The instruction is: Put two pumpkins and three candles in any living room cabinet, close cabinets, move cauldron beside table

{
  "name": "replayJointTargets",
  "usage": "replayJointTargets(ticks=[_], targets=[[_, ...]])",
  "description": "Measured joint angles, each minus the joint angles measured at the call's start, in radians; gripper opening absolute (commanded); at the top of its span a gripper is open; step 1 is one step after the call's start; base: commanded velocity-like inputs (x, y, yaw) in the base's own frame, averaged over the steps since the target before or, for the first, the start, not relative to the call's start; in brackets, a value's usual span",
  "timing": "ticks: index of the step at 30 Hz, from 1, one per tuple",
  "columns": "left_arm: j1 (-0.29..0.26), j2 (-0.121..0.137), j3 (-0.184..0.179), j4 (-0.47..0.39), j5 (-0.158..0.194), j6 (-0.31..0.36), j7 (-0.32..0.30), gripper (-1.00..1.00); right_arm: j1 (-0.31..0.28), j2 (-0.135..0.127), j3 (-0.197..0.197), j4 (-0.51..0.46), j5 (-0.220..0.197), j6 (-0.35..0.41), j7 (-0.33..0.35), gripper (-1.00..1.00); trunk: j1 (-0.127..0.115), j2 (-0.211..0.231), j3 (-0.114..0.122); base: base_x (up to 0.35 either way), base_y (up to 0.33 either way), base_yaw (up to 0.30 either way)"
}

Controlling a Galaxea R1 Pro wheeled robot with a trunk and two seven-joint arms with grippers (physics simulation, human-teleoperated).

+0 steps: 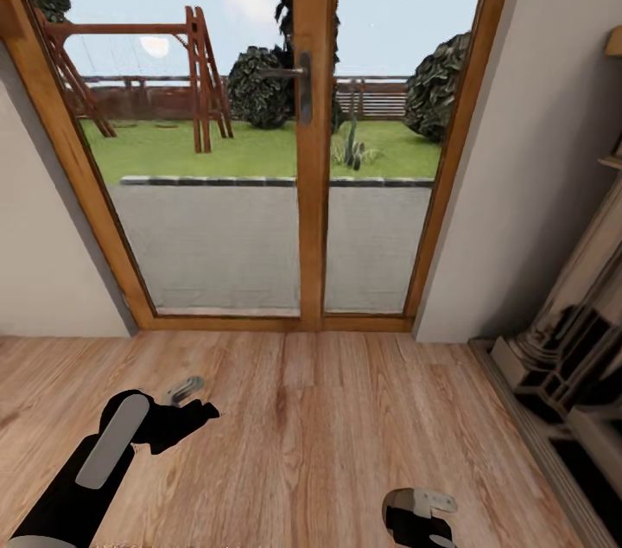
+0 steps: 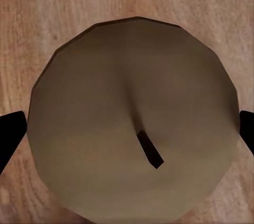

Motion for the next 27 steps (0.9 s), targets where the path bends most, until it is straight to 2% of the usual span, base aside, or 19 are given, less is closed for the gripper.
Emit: replayJointTargets(ticks=[8, 18, 27], targets=[[0.0, 0.0, -0.001, 0.0, 0.0, 0.0, 0.0, 1.0, 0.0, 0.0, 0.0, 0.0, 0.0, 0.001, 0.0, -1.0, 0.0, 0.0, 0.0, -0.003, 0.0, 0.289], [0.0, 0.0, -0.001, 0.0, -0.005, 0.0, 0.001, 1.0, 0.0, 0.0, 0.0, 0.001, -0.001, 0.001, 0.0, -1.0, 0.0, 0.0, 0.0, -0.122, -0.02, 0.291], [0.0, 0.0, -0.001, 0.0, 0.0, 0.0, 0.001, 1.0, 0.0, 0.0, 0.0, 0.001, -0.001, 0.001, 0.0, -1.0, 0.0, 0.0, 0.0, -0.017, -0.008, 0.291]])
